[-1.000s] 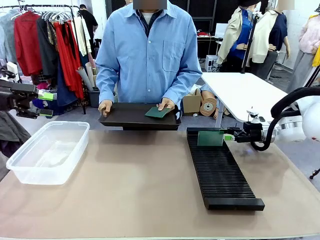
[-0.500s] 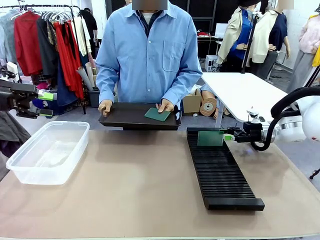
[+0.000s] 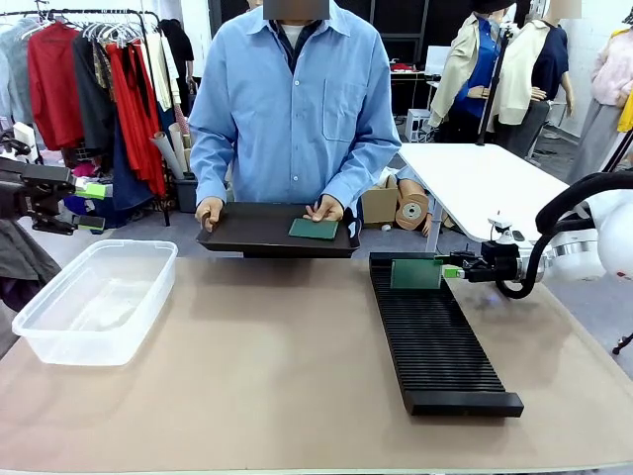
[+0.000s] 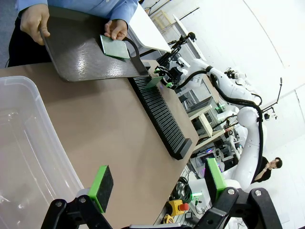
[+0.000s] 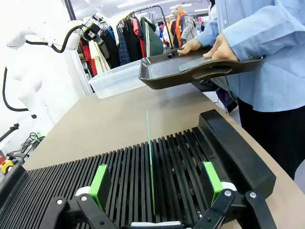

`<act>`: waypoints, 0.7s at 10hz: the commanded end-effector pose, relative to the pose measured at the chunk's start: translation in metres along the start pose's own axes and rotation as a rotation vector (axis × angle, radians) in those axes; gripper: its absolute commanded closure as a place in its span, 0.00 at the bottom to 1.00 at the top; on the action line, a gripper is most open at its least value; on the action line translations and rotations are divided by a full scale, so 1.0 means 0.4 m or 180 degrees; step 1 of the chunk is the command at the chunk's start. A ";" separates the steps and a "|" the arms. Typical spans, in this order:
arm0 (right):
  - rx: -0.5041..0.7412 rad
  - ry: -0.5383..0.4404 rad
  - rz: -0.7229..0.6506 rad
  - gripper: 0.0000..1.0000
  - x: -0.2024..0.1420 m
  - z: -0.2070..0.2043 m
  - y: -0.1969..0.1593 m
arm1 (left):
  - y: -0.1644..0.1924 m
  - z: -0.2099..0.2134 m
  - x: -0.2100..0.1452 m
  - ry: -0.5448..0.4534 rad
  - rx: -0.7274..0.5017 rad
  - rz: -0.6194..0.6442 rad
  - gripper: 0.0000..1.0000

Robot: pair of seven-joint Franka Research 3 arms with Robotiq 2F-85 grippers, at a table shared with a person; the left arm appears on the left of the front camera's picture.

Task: Sort PCBs into racks and boxes based on the side picked up.
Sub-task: Pick up the Blank PCB handed by the Human.

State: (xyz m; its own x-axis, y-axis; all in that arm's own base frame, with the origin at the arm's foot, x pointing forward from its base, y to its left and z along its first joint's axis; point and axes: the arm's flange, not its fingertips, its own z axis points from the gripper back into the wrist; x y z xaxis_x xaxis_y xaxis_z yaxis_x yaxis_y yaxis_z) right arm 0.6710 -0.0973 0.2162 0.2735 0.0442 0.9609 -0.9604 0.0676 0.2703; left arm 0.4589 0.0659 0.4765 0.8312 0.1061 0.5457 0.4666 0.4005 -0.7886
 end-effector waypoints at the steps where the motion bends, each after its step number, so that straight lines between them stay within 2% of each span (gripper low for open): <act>1: -0.0035 -0.0079 0.0025 0.00 0.072 0.017 0.028 | -0.002 0.001 0.000 -0.0001 -0.0008 0.0000 0.00; 5: -0.0077 -0.0030 0.0216 0.00 0.195 0.030 0.096 | -0.002 0.001 0.000 -0.0001 -0.0008 0.0000 0.00; 7: -0.0003 -0.0037 -0.0132 0.00 0.243 0.016 0.182 | -0.002 0.001 0.000 -0.0001 -0.0008 0.0000 0.00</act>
State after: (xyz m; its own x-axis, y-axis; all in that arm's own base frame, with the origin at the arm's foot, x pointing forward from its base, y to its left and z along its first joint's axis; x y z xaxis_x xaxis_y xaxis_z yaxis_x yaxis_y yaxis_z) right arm 0.6528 -0.1041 0.3185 0.2323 0.0416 0.9718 -0.9709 0.0689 0.2292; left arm 0.4590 0.0659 0.4763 0.8314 0.1061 0.5455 0.4664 0.4004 -0.7888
